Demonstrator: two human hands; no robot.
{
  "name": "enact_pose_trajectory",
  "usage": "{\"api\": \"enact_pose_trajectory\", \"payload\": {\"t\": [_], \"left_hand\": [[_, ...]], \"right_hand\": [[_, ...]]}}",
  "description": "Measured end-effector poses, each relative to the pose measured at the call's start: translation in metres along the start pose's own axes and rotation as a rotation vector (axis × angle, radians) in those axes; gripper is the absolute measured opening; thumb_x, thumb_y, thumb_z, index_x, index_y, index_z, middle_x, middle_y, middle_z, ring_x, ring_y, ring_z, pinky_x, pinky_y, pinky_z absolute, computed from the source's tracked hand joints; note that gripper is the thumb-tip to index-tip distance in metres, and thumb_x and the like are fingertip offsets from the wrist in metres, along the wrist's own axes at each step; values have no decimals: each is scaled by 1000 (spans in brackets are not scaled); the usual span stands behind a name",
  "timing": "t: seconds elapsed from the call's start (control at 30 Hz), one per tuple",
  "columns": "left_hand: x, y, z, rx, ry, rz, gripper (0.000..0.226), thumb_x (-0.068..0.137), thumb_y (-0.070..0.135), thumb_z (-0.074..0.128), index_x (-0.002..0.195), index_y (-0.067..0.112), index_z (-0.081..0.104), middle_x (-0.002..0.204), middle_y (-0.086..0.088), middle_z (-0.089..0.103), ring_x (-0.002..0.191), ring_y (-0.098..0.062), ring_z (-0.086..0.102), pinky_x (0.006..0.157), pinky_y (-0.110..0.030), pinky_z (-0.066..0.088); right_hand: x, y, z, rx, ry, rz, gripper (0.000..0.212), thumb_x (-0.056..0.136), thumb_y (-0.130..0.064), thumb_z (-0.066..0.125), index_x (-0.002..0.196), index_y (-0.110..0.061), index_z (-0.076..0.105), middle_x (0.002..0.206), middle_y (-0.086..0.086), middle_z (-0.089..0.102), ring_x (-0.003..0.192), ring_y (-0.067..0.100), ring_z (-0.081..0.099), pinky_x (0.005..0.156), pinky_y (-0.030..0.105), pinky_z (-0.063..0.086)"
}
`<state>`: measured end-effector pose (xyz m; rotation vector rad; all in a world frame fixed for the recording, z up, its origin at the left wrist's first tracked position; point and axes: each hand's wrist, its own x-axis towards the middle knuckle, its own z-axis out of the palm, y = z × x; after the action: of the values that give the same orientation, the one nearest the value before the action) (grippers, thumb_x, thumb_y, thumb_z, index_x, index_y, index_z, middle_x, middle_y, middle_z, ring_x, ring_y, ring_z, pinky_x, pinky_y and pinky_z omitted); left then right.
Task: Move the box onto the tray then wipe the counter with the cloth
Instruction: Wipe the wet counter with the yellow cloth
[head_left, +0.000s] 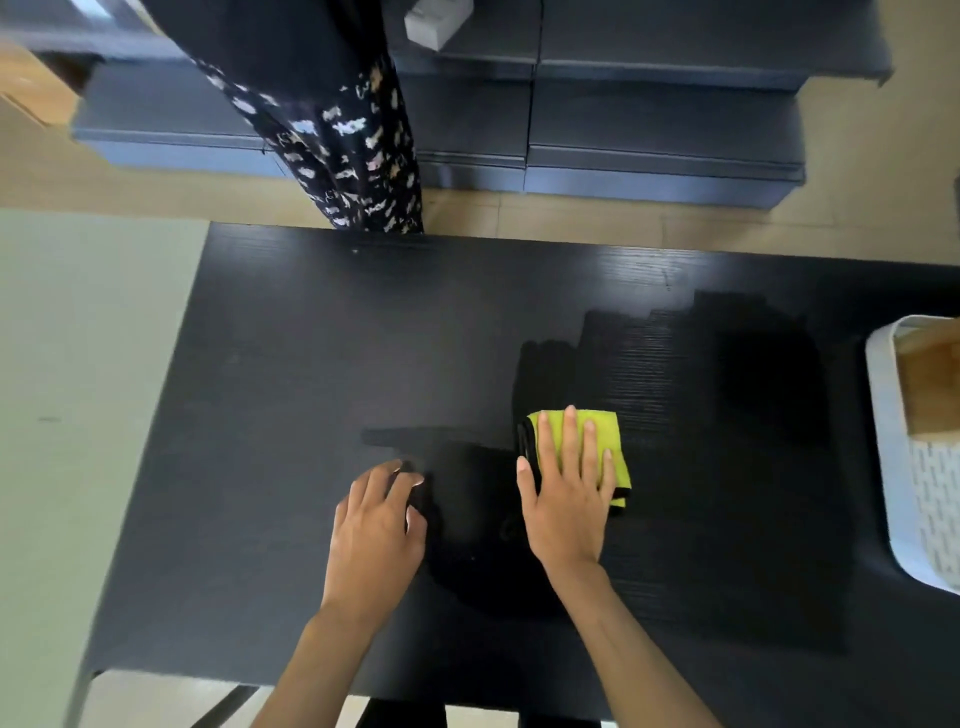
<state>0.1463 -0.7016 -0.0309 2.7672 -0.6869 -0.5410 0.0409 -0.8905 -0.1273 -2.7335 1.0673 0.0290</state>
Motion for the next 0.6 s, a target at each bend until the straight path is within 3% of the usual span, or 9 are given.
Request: {"api": "enact_pose_trajectory", "payload": {"t": [0.33,0.6], "left_hand": [[0,-69,-23,-45,-1,-85,37,84,7,66,119,16,68,133,-5,62,124,-30,55,94,-48,51],[20,-61,-21,-40,16,-52,38,82,6,68,118,17,68,132,-5,62,123,-30,56,92,-48,52]], "right_hand": [[6,-151,28,62,-22,-51,64,110,-54,28,167,-34,6,177,2,2,162,29,10,128,55,13],[59,-166,24,94,-25,-44,60,111,-53,26,166,-38,8,177,1,4,163,27,9,129,54,11]]}}
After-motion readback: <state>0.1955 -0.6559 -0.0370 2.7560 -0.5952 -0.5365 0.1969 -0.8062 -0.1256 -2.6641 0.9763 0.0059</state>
